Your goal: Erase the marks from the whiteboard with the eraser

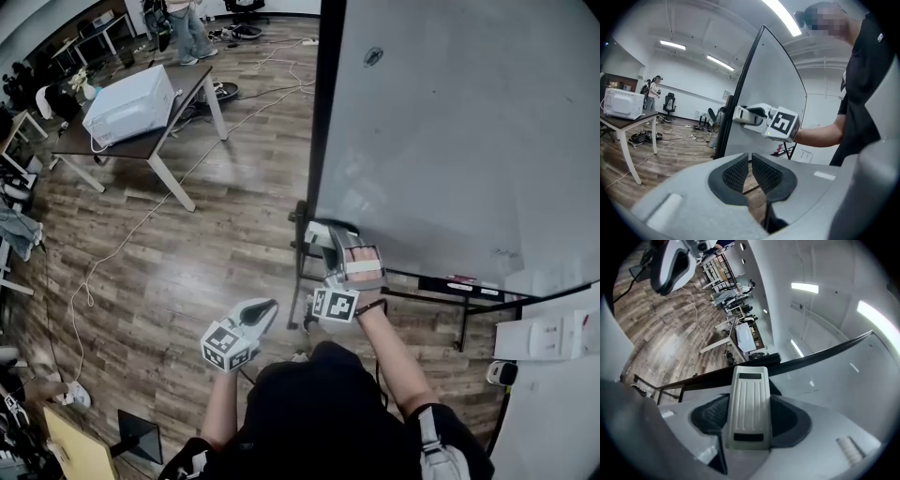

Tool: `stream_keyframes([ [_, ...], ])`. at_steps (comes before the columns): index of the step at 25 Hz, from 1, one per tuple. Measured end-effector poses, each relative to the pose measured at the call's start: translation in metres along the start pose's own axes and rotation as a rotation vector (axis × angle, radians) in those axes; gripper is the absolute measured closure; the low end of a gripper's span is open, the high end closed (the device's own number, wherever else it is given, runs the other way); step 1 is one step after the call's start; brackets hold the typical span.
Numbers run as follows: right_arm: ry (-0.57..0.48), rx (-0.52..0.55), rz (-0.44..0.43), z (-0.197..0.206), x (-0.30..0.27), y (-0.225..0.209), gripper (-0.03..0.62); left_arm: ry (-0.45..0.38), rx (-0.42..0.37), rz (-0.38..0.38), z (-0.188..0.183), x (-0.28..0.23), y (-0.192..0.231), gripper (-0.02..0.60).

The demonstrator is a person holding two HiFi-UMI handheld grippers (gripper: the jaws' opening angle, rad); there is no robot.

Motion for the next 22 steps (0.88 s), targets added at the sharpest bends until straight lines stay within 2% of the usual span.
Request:
stream_keyframes([
  [2,0.004,-0.002,-0.041,0.002,-0.001,0.017,0.341,0.002,0.0,0.0,0.001,0.0,0.001,0.549],
  [5,0.007,-0.02,-0.025,0.005,0.001,0.006,0.341,0.001,-0.001,-0.001,0.0,-0.001,0.003,0.549],
  [10,-0.008,-0.035,0.089,0.004,0.011,-0.054,0.341,-0.006,-0.003,0.009,-0.003,-0.005,0.002,0.549],
  [15,-0.008,-0.122,0.203,0.01,0.028,-0.122,0.341,-0.007,-0.005,0.018,-0.003,-0.005,-0.001,0.549],
  [17,-0.009,-0.145,0.233,0.012,0.032,-0.136,0.341,-0.008,-0.003,0.016,-0.003,-0.003,-0.001,0.549],
  [20,-0.008,-0.115,0.254,0.012,0.03,-0.126,0.341,-0.008,0.005,0.011,-0.001,-0.001,0.0,0.549],
  [22,-0.008,-0.091,0.219,0.011,0.024,-0.102,0.341,-0.007,0.007,0.01,0.0,-0.001,0.002,0.549],
])
Point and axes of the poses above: the fingertips, and each gripper's own axes: x backward along the fingers, y to its left, z out of its underside, the point moved 2 cm from there along x, backward along the fingers, and after that the axes turned 10 degrees about x, right-handed, at the moved point
